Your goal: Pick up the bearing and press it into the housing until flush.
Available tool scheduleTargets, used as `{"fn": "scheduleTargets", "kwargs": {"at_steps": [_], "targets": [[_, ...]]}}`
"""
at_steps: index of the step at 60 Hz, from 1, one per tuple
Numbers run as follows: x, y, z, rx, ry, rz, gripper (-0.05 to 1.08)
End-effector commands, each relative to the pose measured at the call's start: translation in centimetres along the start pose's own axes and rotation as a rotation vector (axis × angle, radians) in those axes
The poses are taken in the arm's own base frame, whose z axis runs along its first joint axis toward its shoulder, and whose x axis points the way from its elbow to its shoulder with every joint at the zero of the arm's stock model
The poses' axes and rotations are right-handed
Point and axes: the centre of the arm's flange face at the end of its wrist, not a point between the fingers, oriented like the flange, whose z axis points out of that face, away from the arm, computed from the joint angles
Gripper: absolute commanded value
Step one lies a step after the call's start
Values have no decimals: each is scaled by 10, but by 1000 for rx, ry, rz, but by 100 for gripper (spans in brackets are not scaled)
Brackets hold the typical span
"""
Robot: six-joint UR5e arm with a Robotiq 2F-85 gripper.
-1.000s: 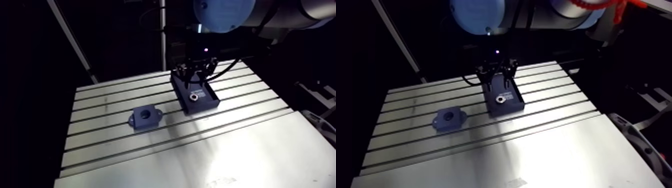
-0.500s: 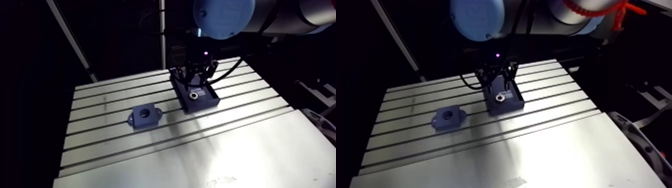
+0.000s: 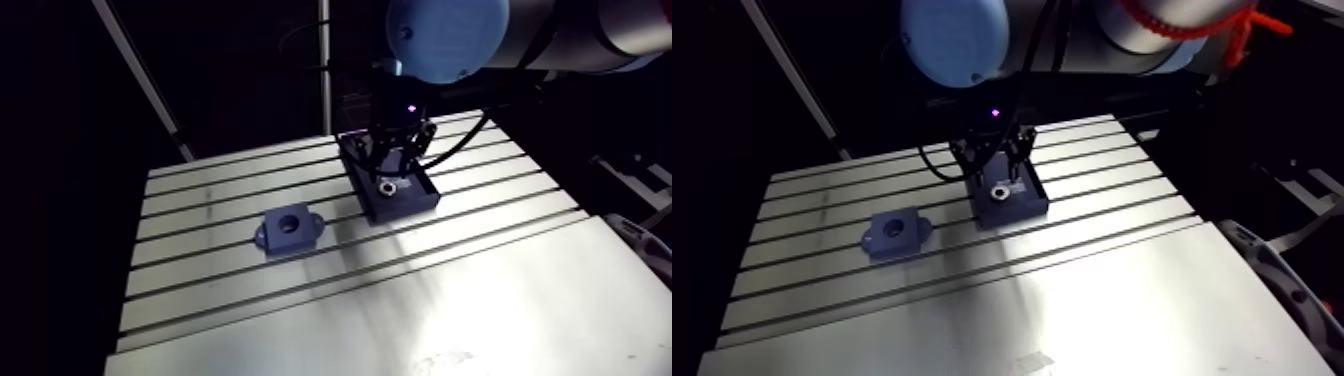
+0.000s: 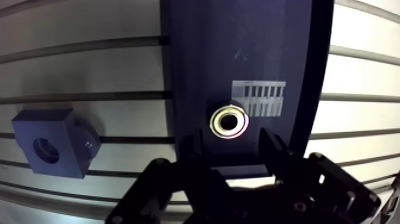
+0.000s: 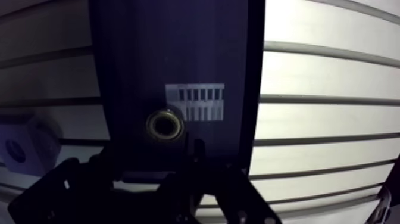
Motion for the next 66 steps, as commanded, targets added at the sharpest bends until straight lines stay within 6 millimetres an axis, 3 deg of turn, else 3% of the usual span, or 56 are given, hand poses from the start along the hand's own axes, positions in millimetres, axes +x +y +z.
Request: {"fn": "scheduleTargets", "kwargs": {"at_steps": [1,66], "targets": [[0,0,2,1,-2,1,41],[-2,0,15,-1,13,0,41]]}}
